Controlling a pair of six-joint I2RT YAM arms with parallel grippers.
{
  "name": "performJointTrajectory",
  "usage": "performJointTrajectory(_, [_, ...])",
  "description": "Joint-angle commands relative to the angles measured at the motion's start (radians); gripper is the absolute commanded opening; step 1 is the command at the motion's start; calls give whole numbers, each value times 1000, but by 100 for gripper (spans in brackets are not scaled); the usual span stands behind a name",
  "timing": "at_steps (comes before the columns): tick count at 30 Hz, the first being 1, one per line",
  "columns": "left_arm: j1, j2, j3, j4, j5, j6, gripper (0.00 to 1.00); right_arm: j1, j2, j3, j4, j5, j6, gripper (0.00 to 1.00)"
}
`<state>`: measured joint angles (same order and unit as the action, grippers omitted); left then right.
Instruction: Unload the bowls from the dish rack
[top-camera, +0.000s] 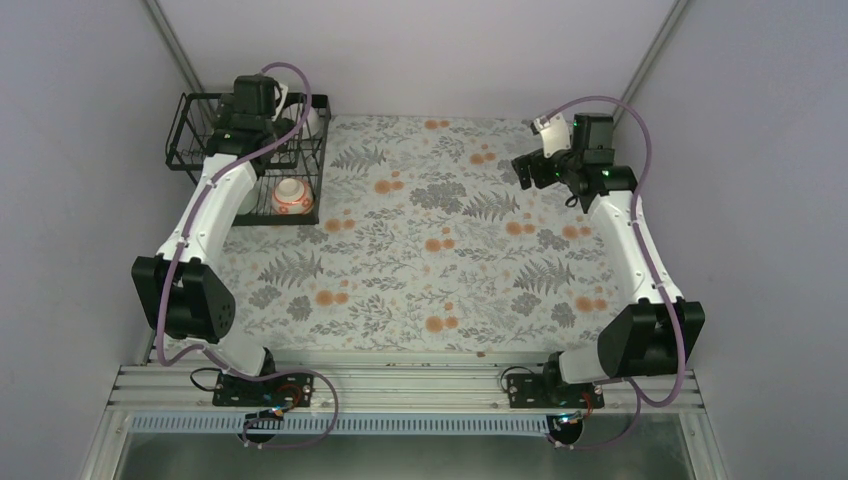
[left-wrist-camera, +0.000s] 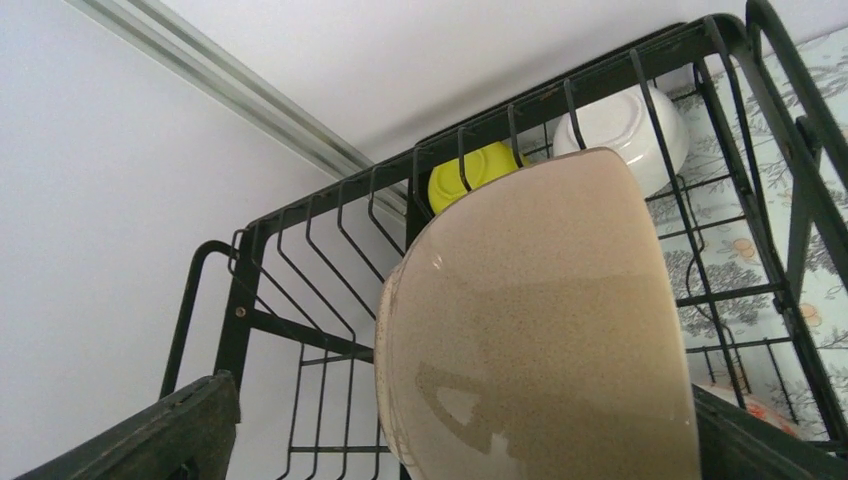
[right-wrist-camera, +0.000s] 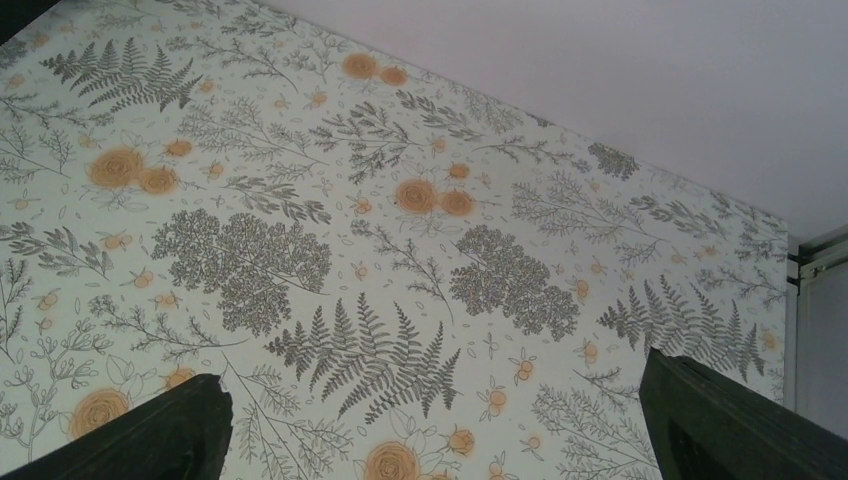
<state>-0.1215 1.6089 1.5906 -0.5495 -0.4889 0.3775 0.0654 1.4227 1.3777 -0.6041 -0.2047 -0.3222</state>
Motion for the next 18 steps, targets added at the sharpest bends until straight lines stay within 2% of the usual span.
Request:
performJointTrajectory(1, [-6, -30, -4, 31, 12, 2, 96, 6, -24, -21, 30, -17, -1, 100])
performJointTrajectory(8, [-6, -6, 2, -23, 70, -16, 88, 6, -34, -26, 29, -24, -7, 100])
performJointTrajectory(11, [-6, 8, 15, -39, 74, -29, 80, 5, -39, -32, 33, -23, -12, 100])
performJointTrajectory(18, [-8, 23, 40, -55, 80, -29, 70, 5, -41, -62, 41, -25, -23, 100])
